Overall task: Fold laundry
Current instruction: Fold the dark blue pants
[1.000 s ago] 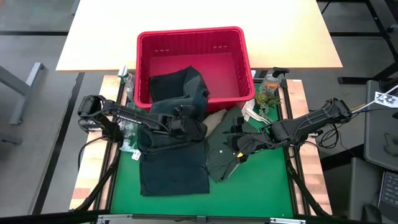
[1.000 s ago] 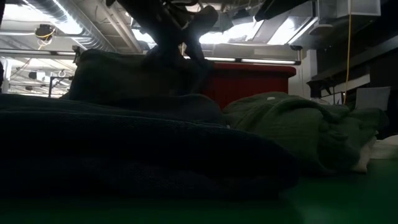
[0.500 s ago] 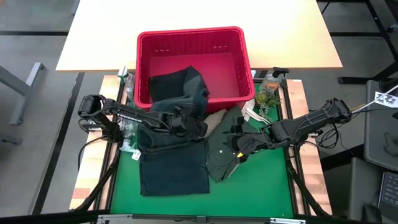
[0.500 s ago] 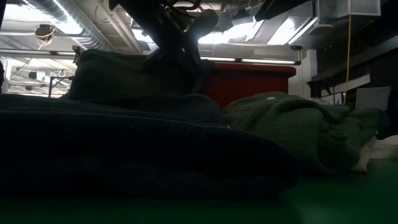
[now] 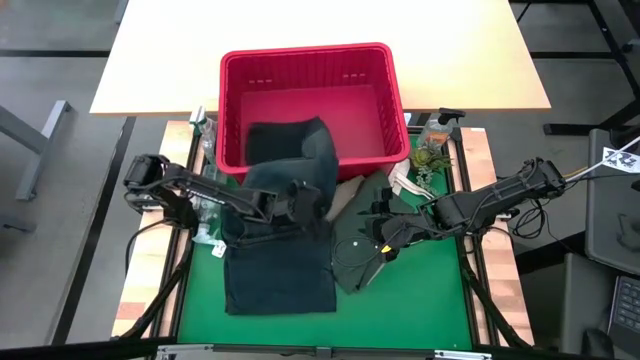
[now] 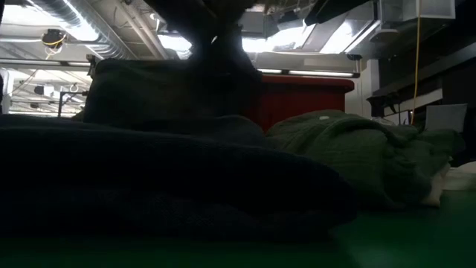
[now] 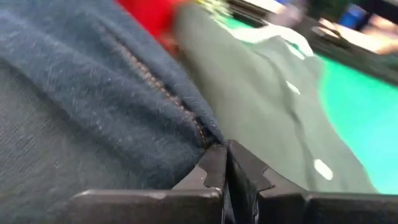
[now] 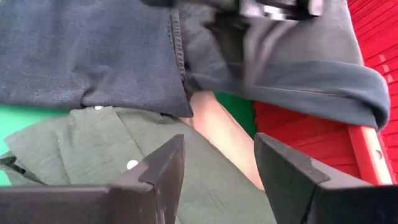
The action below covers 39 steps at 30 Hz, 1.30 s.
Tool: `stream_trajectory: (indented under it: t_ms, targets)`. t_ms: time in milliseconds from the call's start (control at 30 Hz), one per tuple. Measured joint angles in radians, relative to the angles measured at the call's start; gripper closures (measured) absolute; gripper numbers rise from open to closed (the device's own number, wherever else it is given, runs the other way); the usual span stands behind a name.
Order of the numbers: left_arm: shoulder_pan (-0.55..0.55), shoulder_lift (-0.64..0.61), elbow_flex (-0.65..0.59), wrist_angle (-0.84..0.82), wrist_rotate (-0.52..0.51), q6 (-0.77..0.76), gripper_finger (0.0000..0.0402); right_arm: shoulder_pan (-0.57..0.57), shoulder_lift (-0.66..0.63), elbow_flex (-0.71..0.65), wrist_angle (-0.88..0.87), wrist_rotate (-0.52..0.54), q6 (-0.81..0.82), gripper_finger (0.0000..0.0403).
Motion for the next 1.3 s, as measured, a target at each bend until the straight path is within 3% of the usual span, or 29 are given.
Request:
stream_trajectory:
  t_ms: [233, 367, 733, 1067, 1300]
  targets:
    - [-0.111, 0.000, 0.000, -0.022, 0.107, 0.062, 0.0401, 0.000, 0.000, 0.000, 0.000, 0.002, -0.006, 0.0208]
    - [-0.173, 0.000, 0.000, -0.034, 0.120, 0.078, 0.0401, 0.000, 0.000, 0.000, -0.001, 0.040, -0.053, 0.0208]
    - [-0.317, 0.000, 0.000, -0.033, 0.081, 0.112, 0.0401, -0.035, 0.000, 0.000, -0.006, 0.271, -0.210, 0.0208]
    - [-0.350, 0.000, 0.000, -0.056, 0.031, 0.111, 0.0401, -0.244, 0.028, -0.001, 0.020, 0.156, -0.266, 0.0208]
    - [-0.350, 0.000, 0.000, -0.065, 0.030, 0.106, 0.0401, -0.298, 0.090, -0.001, 0.135, 0.087, -0.377, 0.0208]
